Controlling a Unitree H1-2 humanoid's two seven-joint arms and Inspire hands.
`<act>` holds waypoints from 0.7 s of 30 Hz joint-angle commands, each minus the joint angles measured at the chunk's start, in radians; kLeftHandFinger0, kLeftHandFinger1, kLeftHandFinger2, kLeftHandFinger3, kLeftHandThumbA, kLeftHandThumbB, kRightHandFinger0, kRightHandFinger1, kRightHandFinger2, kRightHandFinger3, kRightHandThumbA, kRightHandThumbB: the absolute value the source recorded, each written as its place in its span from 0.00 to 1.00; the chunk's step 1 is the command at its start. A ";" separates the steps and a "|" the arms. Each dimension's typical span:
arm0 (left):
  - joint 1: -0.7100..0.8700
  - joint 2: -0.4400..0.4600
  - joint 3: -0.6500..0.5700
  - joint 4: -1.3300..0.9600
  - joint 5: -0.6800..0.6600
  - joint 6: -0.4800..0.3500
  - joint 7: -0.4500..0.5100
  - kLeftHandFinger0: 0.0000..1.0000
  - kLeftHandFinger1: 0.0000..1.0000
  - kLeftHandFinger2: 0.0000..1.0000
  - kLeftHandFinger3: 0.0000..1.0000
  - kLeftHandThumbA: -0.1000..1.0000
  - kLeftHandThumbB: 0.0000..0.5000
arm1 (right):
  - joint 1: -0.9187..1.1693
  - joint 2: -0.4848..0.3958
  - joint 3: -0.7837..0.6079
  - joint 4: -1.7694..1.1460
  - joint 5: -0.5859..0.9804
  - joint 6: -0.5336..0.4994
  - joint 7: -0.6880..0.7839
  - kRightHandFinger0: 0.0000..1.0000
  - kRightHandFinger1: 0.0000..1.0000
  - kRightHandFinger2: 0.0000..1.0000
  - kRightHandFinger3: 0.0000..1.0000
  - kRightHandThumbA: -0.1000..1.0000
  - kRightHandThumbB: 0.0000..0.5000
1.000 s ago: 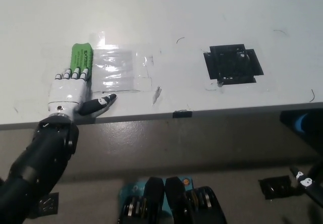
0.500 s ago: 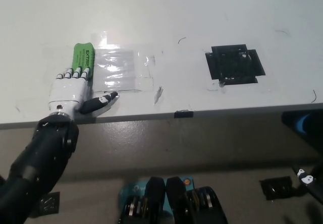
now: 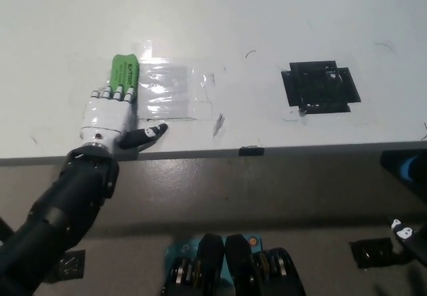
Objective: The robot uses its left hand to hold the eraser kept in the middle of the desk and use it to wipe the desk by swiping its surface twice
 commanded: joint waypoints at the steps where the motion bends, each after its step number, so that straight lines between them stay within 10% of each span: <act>1: 0.038 -0.139 -0.105 0.080 0.020 -0.072 -0.166 1.00 1.00 1.00 1.00 1.00 1.00 | -0.026 -0.008 0.010 -0.032 0.004 -0.008 0.005 0.95 0.93 0.94 0.97 1.00 0.10; 15: -0.020 -0.351 -0.166 0.247 0.018 -0.098 -0.160 1.00 1.00 1.00 1.00 1.00 1.00 | -0.045 0.005 -0.009 -0.027 0.032 -0.052 -0.013 0.92 0.91 0.92 0.97 1.00 0.21; 21: -0.030 -0.442 -0.164 0.252 0.006 -0.136 -0.157 1.00 1.00 1.00 1.00 1.00 1.00 | -0.061 0.024 -0.036 -0.012 0.013 -0.083 -0.061 0.91 0.93 0.96 1.00 1.00 0.04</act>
